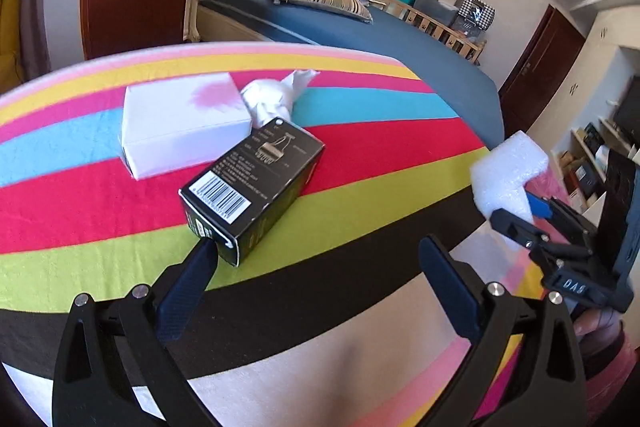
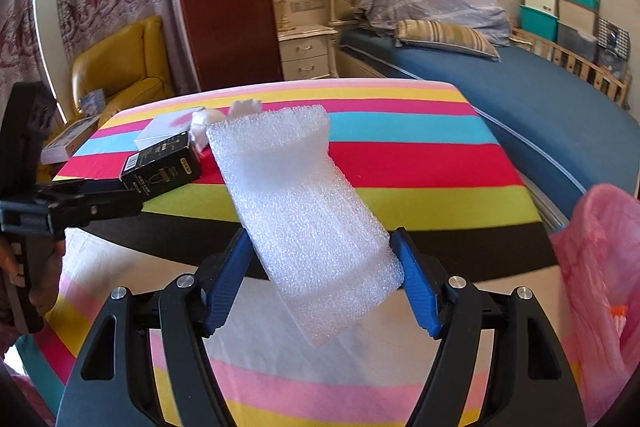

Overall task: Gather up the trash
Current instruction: 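Grasp the black product box with the left tool and lift it, then carry the black box and foam sheet in both tools over the pink bin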

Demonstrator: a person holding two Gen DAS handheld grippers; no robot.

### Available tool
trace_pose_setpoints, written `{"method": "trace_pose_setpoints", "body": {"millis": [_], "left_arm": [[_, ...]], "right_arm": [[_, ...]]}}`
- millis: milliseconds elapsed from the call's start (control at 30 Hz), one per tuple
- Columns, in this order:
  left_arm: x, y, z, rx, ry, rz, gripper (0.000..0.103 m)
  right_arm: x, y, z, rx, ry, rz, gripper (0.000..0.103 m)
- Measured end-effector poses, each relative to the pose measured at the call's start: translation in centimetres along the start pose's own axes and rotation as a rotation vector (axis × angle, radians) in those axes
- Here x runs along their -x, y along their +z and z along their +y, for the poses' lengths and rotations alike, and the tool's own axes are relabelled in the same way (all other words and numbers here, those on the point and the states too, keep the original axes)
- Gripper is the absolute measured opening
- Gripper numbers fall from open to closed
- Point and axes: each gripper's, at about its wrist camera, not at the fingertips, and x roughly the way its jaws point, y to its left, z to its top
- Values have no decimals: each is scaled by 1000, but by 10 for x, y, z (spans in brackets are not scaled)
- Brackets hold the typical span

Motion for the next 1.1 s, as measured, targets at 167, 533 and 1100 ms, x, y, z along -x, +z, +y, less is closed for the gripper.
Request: {"method": "trace_pose_setpoints", "body": {"millis": [167,533,1100], "left_arm": [[-8,13,5,-8,138,-34,97],[-25,18,-13,-142,110,15,47],[-39,13,-27,-160,244,11,38]], "right_arm": [[2,-2,-7,-24,-1,-7,69],[2,-1,-3,-24,2,-9,69],[7,-4,6,8,-30,-17,69]]}}
